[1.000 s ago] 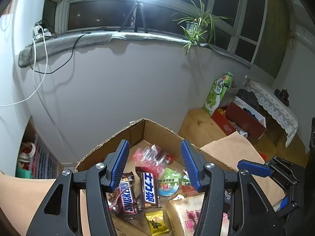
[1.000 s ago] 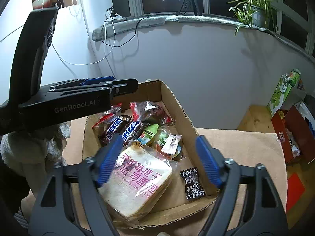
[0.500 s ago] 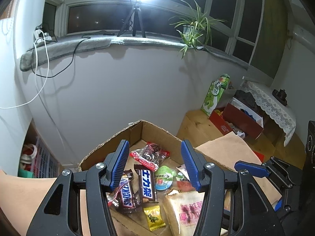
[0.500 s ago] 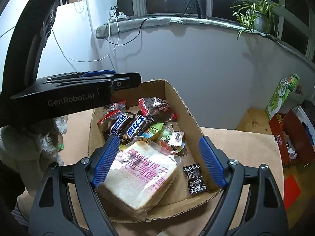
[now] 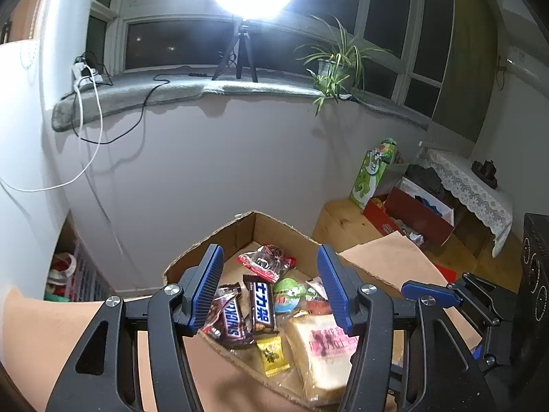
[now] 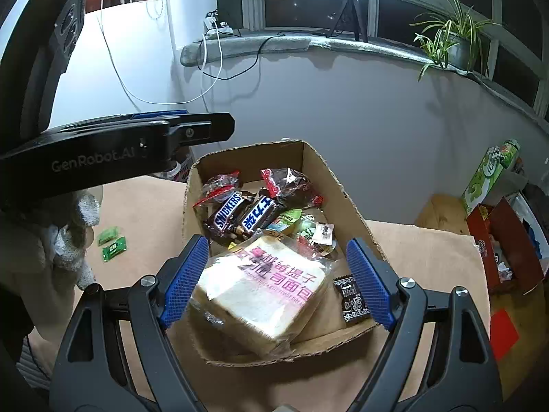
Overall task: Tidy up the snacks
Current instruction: 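Move both grippers back over the two green candies on the table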
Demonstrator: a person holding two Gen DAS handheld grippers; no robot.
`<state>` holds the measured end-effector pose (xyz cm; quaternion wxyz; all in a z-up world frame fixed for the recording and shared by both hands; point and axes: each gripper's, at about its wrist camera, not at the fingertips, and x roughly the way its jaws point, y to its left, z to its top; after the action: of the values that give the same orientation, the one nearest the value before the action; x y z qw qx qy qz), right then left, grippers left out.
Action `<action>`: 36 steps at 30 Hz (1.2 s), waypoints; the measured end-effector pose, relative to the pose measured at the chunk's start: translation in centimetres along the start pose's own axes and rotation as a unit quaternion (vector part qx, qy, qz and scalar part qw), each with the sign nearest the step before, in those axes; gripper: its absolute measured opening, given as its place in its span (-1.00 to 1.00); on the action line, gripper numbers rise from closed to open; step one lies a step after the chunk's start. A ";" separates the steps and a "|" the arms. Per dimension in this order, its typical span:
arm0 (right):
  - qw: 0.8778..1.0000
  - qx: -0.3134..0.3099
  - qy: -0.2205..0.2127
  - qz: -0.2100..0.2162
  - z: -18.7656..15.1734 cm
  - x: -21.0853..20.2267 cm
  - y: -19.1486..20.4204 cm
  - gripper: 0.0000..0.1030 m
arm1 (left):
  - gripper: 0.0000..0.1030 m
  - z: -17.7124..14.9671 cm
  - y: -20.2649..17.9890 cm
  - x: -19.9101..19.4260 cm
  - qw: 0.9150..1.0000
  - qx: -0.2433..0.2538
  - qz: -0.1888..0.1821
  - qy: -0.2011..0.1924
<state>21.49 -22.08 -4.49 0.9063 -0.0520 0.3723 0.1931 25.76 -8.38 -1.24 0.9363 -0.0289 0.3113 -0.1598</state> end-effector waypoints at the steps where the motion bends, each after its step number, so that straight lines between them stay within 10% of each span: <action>1: 1.000 0.000 -0.001 0.001 0.0 -0.1 0.1 0.66 | 0.09 -0.1 0.0 -0.3 1.000 0.000 0.001 -0.001; 18: 0.999 -0.024 -0.015 0.042 -0.9 -2.6 5.9 0.66 | 0.10 -3.2 2.4 -6.6 1.000 -0.004 0.021 -0.021; 36: 0.988 -0.054 0.055 0.136 -3.0 2.6 15.7 0.63 | 0.09 -12.1 14.8 -11.3 0.990 -0.101 0.091 0.033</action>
<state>15.17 -7.54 -7.67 0.8458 -0.0598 0.4138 0.3312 14.23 9.74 -6.76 0.9284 -0.0897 0.3580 -0.0422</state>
